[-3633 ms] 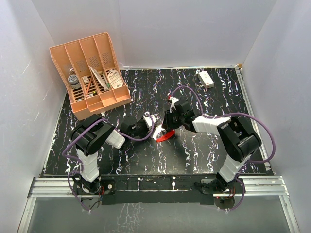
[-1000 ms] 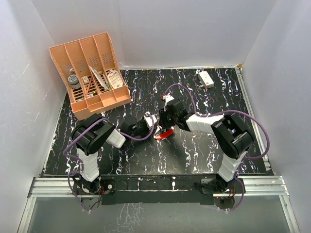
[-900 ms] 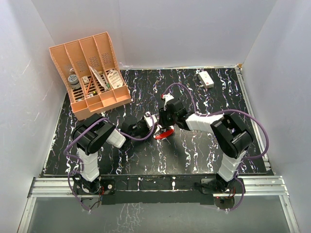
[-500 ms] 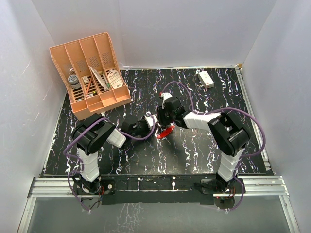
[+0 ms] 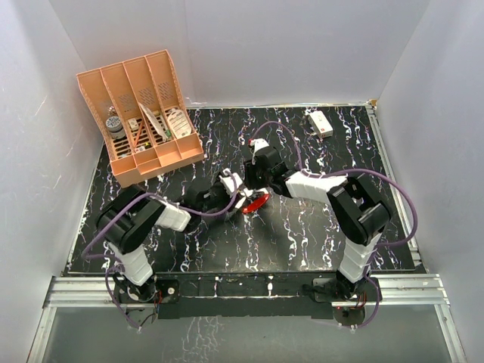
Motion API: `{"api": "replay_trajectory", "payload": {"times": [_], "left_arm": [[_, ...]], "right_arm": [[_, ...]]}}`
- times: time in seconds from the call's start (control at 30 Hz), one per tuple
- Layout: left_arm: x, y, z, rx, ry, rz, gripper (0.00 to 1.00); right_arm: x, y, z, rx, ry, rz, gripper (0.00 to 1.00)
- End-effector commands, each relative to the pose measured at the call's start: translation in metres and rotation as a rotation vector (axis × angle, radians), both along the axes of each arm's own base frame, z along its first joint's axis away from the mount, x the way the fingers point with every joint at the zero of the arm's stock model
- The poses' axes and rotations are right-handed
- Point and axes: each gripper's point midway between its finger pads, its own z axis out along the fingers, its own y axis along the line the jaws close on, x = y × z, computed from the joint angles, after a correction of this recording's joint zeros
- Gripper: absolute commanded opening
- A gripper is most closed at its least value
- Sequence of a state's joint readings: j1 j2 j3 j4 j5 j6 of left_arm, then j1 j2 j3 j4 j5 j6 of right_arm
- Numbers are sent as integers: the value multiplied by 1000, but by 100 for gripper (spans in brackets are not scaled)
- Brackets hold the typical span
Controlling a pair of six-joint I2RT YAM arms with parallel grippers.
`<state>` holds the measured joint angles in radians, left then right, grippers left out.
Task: Put the keys on the keyring
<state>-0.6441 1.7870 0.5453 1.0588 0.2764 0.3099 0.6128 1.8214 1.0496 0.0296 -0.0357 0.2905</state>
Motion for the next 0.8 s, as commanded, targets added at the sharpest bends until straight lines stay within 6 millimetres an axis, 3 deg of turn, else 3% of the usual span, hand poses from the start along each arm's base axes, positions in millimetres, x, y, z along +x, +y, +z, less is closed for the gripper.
{"api": "replay_trajectory", "payload": {"times": [0.0,0.13,0.23,0.33,0.5,0.67,0.77], "left_arm": [[14,9,79,-98,-146,99,61],[10,19,125,-176,-196,148,68],[15,27,141,-200,-157,220,76],[17,33,157,-227,-103,283,98],[20,45,182,-303,-67,381,99],[13,45,198,-339,-52,364,99],[8,47,199,-352,-56,359,99]], "right_arm": [[23,-5,74,55,-164,-49,35],[15,-15,85,45,-178,-62,36],[4,-20,84,48,-168,-49,41],[-10,-22,79,53,-148,-18,42],[-26,-29,66,64,-93,-35,43],[-20,-45,54,30,-78,-122,46],[-21,-40,50,32,-50,-101,46]]}}
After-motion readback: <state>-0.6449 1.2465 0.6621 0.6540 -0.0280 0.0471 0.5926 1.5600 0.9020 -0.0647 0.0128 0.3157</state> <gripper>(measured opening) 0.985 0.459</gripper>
